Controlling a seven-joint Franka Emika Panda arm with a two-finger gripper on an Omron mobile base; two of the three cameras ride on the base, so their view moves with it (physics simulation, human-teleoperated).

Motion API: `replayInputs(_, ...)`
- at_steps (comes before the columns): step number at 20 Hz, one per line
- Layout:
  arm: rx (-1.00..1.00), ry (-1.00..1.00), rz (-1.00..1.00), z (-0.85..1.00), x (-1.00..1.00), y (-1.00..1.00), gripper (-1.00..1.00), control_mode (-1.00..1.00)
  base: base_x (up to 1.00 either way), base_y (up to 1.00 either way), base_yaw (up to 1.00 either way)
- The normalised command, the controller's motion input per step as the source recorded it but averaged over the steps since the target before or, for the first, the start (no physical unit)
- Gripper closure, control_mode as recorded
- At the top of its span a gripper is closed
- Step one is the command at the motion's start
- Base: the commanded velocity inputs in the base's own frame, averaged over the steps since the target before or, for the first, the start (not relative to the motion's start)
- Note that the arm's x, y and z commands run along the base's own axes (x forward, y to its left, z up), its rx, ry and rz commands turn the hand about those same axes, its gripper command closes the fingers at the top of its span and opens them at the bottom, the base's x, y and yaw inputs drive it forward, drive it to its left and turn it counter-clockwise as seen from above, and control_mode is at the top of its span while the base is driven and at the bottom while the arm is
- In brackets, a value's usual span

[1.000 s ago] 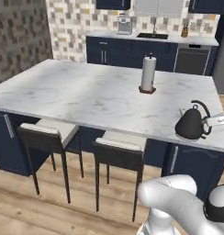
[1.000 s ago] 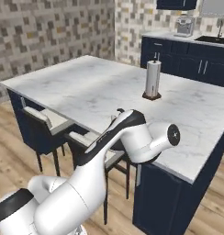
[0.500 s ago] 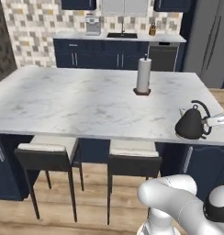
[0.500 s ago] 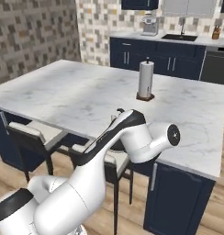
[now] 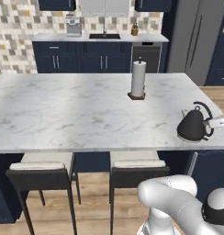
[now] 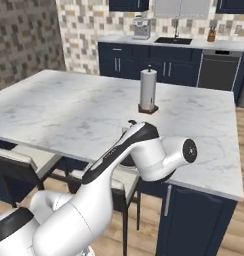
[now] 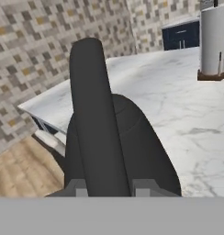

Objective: The kettle is done boiling. Turn off the stove, then wait for 300 timesteps before moving the kettle to the dining table.

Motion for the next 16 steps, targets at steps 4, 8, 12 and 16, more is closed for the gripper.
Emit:
replayInputs(4, 0.00, 0.00, 0.00, 0.00, 0.00, 0.00, 1.00, 1.00, 0.53, 0.17, -0.17)
replayInputs(8, 0.00, 0.00, 0.00, 0.00, 0.00, 0.00, 1.00, 1.00, 0.54, 0.20, -0.15)
replayInputs(12, 0.00, 0.00, 0.00, 0.00, 0.00, 0.00, 1.00, 1.00, 0.52, 0.19, -0.13)
replayInputs(16, 0.00, 0.00, 0.00, 0.00, 0.00, 0.00, 1.00, 1.00, 0.23, 0.03, -0.03)
